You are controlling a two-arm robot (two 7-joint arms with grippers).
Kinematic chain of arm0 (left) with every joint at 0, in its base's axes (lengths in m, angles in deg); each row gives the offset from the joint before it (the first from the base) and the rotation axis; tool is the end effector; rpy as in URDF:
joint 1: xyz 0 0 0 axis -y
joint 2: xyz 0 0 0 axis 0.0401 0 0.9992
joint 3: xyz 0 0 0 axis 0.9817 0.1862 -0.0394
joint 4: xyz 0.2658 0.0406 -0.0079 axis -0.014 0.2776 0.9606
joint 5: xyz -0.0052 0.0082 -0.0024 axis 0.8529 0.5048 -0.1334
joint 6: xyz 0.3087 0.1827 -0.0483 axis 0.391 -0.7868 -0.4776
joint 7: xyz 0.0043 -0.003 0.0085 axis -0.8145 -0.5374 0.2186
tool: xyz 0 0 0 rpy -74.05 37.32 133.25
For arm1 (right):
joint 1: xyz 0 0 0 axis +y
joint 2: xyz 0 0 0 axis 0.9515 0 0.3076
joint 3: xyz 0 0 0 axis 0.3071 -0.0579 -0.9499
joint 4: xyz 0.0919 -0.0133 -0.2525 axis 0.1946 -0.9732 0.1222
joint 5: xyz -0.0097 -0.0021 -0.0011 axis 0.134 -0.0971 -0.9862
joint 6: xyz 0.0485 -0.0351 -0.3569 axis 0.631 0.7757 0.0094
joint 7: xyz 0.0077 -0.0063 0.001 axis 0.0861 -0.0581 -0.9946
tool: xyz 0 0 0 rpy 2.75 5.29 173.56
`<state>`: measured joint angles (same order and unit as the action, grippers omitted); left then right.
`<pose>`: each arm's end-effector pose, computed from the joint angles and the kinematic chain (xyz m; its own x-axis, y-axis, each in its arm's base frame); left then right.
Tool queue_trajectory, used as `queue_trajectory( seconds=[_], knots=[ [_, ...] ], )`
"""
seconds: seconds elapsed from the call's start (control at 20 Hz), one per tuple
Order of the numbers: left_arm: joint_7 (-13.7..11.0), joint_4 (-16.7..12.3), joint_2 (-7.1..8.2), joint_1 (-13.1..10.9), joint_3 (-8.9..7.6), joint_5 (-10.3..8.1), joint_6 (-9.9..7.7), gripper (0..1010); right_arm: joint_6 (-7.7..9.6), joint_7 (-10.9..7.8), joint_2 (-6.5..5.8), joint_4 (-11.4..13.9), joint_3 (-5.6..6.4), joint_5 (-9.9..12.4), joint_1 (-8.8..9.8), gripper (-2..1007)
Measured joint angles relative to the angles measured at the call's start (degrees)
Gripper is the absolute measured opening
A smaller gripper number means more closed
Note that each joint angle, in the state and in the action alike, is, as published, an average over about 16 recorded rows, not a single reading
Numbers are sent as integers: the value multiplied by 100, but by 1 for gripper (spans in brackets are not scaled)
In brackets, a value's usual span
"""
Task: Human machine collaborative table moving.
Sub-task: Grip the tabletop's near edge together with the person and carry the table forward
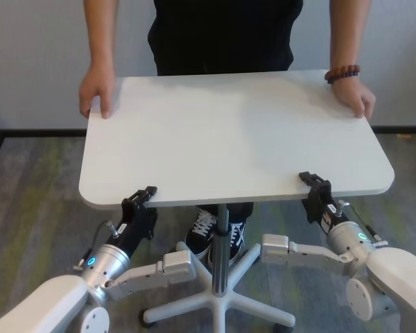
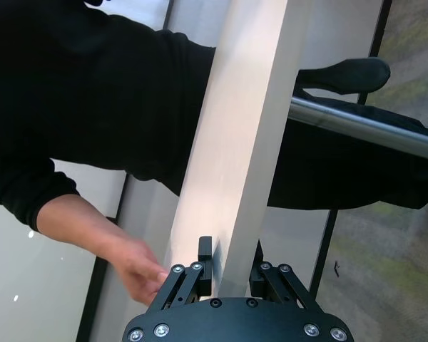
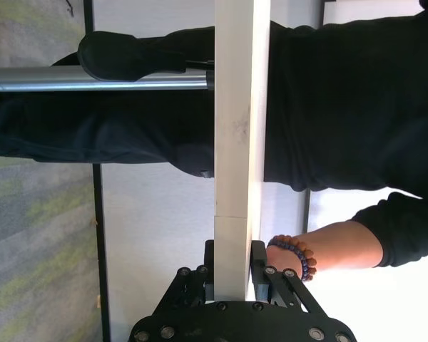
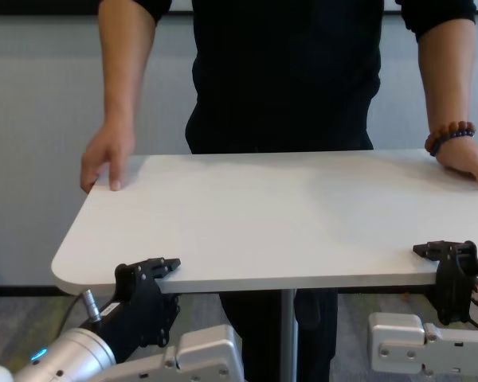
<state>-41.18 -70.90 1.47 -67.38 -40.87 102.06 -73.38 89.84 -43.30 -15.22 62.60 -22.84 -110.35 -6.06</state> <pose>0.4142 -0.0465 -0.4168 0.0669 0.2550 0.9646 -0.9263 0.3753 -0.0350 0.4379 0.0037 -0.3894 0.1566 0.0690 0.9853 0.9637 0.2077 -0.1677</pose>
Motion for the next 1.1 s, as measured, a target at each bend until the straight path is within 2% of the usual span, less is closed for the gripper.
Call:
queue_trajectory(
  seconds=[0.15,0.5,1.1],
  knots=[
    [0,194,-49,118,64,8,14,292,-4,1,3,-1,1,1,-1,253],
    [35,523,-148,269,134,18,-91,292,-14,2,8,-2,2,3,-2,253],
    [44,635,-183,301,155,14,-185,292,-19,3,10,-6,3,7,-4,253]
  ],
)
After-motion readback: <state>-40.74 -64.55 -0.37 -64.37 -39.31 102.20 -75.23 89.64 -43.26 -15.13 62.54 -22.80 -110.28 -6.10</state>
